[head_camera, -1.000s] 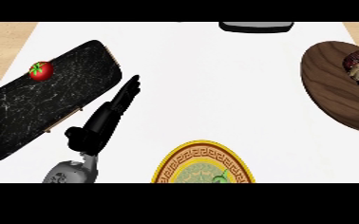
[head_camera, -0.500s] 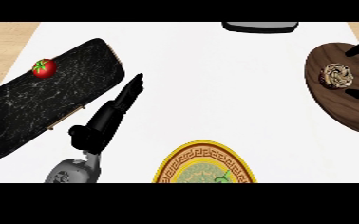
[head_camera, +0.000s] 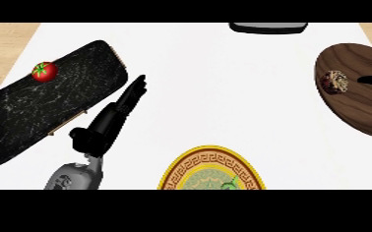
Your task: Pick the cupcake from the plate and place it in the bowl
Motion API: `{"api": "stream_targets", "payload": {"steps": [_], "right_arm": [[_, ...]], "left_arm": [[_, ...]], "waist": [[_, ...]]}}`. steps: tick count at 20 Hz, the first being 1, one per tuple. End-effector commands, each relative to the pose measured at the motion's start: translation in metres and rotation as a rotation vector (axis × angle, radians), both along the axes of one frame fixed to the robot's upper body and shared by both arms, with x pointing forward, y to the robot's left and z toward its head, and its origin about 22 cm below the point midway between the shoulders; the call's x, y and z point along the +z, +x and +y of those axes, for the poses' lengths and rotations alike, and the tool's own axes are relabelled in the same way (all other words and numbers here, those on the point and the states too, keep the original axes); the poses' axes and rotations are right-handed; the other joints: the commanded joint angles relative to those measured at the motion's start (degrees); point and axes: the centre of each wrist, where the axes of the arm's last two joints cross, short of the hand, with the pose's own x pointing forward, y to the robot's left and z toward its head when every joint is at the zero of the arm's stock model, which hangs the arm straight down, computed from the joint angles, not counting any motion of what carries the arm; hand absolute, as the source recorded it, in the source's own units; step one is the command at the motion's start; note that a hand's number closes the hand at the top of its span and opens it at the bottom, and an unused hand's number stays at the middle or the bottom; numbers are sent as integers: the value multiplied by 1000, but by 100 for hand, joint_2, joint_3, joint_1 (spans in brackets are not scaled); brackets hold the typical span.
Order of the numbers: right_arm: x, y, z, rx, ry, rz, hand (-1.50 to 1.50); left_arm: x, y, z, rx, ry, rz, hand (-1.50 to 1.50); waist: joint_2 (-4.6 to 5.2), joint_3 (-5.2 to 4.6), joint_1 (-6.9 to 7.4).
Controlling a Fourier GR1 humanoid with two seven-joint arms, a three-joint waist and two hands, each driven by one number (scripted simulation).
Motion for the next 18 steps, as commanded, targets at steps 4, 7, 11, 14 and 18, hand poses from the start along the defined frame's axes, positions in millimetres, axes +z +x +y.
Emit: {"api": "stream_targets", "payload": {"steps": [4,7,11,14,18], "right_arm": [[12,-24,-46,-169,272,-107,-150],[13,-43,-68,-227,372,-106,-150],[20,-82,-104,-291,390,-148,-150],[34,-108,-126,-333,407,-190,-150],[28,-132,-140,-326,458,-205,-150]], "left_arm": [[10,11,-5,-1,0,2,0],[-5,-4,2,1,5,7,0],[14,0,13,-1,14,-14,0],[4,1,6,-6,-9,-6,0],[8,1,4,-13,2,-12,0]], "waist": [[9,3,-58],[25,9,20],[46,25,46],[79,33,21],[106,55,34]]}}
